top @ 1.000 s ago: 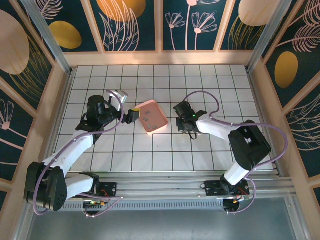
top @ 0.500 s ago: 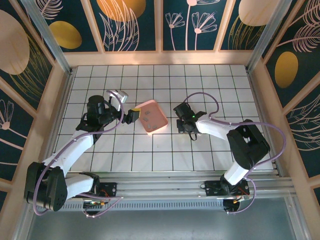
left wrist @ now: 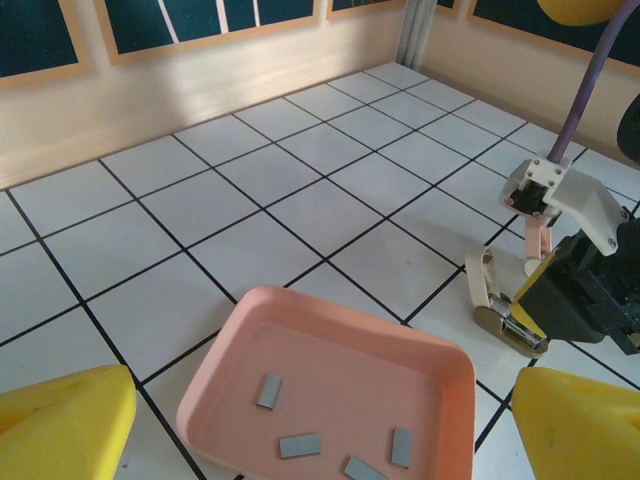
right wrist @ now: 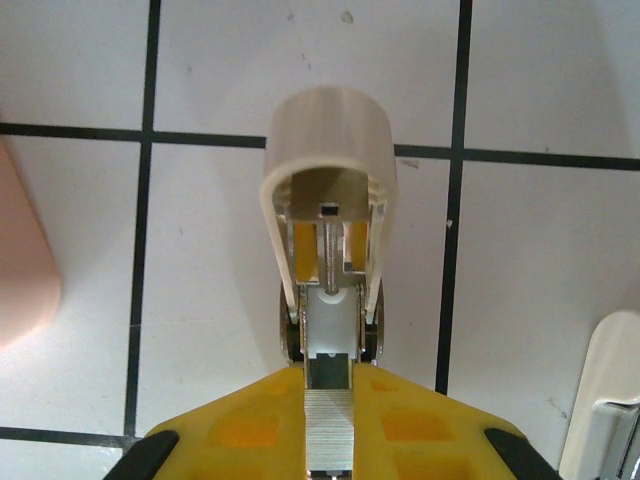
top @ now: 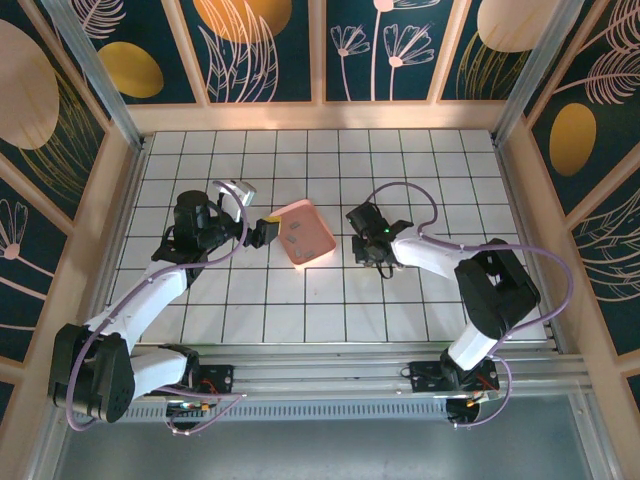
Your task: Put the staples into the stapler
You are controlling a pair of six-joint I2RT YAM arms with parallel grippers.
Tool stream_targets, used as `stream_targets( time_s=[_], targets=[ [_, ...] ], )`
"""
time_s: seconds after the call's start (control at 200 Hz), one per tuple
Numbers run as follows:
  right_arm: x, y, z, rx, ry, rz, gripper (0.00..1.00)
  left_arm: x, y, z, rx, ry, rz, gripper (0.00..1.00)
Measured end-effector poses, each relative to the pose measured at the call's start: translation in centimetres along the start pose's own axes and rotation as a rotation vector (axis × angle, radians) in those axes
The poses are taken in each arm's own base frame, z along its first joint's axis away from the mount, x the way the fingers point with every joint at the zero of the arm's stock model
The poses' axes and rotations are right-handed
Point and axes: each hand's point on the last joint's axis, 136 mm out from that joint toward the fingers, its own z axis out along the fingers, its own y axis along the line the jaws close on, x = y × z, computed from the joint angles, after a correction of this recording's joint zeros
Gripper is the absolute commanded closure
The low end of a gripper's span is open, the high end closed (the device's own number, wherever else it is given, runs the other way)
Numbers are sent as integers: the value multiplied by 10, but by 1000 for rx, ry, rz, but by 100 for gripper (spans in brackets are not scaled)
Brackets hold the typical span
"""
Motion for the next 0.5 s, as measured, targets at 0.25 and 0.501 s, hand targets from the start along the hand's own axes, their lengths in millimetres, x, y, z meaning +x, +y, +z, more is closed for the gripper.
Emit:
stream_targets(
  time_s=[0.25, 0.501],
  targets=[
    [-1, 0, -1, -2, -2, 1, 85, 0, 0, 0, 0, 0, 0, 4],
    [1, 0, 0, 0, 1, 1, 85, 0, 0, 0, 0, 0, -1, 4]
  ],
)
